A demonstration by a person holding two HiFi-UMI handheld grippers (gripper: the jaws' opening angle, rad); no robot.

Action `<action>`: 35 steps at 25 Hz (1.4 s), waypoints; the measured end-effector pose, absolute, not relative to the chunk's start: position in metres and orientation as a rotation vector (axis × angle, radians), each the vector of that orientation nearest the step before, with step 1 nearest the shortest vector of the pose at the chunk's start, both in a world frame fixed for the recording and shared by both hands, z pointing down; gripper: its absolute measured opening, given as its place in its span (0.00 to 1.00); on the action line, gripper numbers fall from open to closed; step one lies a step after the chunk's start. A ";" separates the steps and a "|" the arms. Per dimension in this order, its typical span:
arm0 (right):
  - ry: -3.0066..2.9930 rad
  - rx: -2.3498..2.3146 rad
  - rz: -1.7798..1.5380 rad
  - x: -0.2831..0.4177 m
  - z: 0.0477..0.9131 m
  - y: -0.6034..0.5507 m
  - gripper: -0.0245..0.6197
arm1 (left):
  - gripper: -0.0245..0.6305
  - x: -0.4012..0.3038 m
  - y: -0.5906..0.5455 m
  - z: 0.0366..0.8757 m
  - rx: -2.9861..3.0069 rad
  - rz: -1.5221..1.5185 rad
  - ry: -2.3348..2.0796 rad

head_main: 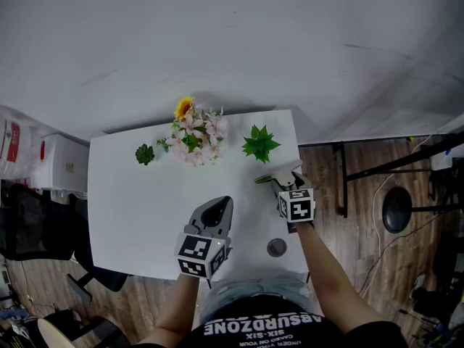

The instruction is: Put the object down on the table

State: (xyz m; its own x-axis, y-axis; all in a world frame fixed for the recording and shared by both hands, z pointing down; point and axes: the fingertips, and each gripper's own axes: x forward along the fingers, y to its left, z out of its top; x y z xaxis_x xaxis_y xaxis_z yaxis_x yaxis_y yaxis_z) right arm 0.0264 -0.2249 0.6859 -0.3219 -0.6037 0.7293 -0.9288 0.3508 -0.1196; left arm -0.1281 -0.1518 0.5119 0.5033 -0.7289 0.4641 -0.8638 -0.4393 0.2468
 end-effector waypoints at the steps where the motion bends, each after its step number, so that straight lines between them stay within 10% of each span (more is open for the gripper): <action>1: -2.030 1.330 0.724 0.026 0.687 -0.225 0.48 | 0.04 -0.128 -0.152 0.512 2.298 0.402 -1.309; 35: -2.009 1.253 0.648 0.026 0.703 -0.220 0.49 | 0.04 -0.117 -0.146 0.513 2.304 0.435 -1.269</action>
State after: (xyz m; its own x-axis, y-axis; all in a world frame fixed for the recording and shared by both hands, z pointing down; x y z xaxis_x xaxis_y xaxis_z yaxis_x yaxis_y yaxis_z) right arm 0.0260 -0.2203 0.7030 -0.3115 -0.5732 0.7579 -0.9081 0.4144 -0.0598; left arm -0.1170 -0.1459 0.5127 0.5217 -0.7024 0.4841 -0.8517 -0.4611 0.2488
